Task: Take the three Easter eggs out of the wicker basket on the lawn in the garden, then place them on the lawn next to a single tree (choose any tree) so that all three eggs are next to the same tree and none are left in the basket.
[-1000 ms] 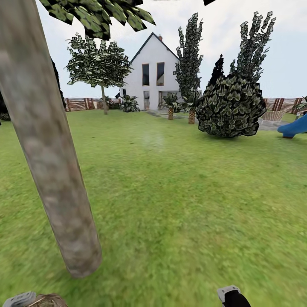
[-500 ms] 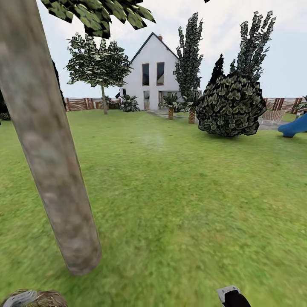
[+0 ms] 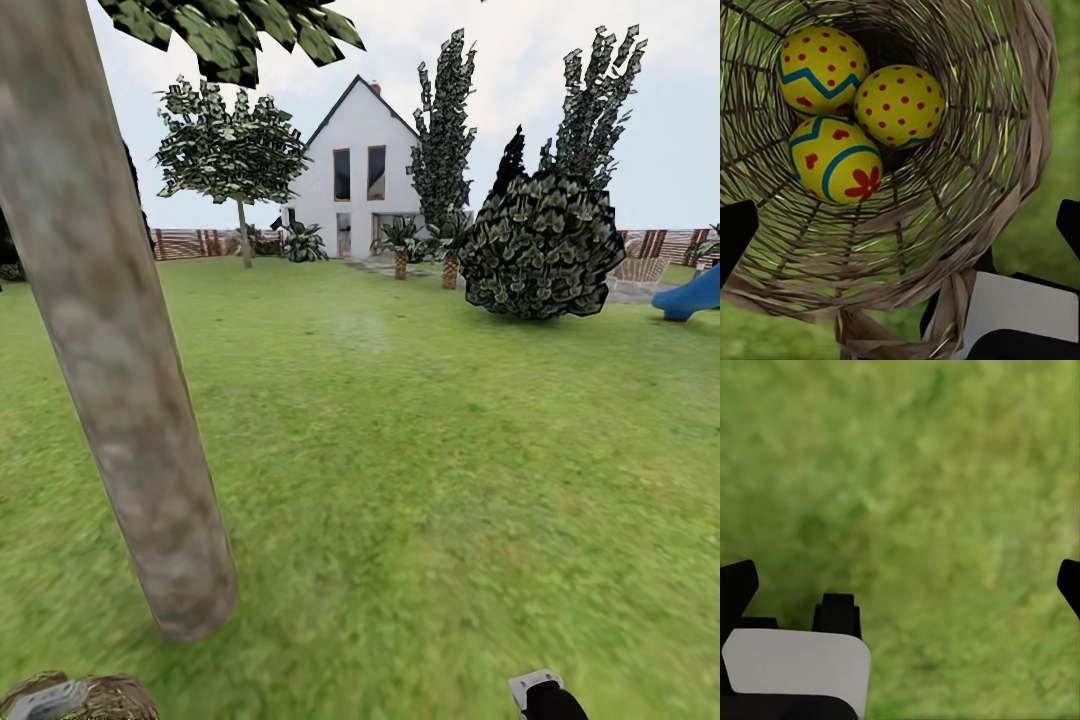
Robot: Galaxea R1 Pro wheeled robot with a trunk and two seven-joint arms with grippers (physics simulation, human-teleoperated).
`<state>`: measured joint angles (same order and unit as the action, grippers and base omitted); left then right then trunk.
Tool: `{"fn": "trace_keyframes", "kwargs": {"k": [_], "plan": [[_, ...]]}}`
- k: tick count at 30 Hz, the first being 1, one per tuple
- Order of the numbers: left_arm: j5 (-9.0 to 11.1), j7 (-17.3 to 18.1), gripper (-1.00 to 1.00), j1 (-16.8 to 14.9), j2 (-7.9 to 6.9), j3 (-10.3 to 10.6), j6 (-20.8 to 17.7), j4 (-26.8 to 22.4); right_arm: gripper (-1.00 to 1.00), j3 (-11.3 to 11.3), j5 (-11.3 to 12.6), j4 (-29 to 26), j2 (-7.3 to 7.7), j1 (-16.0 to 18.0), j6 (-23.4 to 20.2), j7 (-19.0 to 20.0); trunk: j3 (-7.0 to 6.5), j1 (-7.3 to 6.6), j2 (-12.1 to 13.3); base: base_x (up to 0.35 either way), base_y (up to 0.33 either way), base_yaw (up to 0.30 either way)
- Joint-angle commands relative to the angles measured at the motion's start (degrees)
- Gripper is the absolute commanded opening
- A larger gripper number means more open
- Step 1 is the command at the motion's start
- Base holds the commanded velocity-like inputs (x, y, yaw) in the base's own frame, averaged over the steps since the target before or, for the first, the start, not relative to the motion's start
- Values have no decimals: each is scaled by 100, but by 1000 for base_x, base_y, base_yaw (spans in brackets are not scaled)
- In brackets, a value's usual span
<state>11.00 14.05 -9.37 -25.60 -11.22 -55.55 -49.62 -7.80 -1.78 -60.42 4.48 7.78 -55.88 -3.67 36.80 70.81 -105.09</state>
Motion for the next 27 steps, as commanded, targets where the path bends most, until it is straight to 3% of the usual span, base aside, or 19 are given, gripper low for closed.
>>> {"fn": "trace_keyframes", "kwargs": {"k": [1, 19, 21, 24, 27], "plan": [[0, 19, 100, -3, -3, -11, -30, -4, 100, -19, -16, -5, 4, 4, -28, -11, 25, 22, -45, 0, 0, 0], [-1, 19, 100, -3, -6, -12, -26, -5, 100, -11, -5, -21, 16, 4, -25, -5, 348, 417, -766, 0, 0, 0], [-1, 19, 100, -3, -3, -10, -26, -4, 100, 98, -3, -30, 17, 4, -21, -5, 384, 461, -847, 0, 0, 0], [-2, 19, 100, -3, 2, -4, -26, -4, 100, 503, -6, -121, 16, 4, -26, -4, 438, 527, -967, 0, 0, 0], [-6, 19, 100, -3, 2, -4, -26, -4, 100, 603, -46, -218, 11, 4, -34, -9, 491, 593, -1087, 0, 0, 0]]}}
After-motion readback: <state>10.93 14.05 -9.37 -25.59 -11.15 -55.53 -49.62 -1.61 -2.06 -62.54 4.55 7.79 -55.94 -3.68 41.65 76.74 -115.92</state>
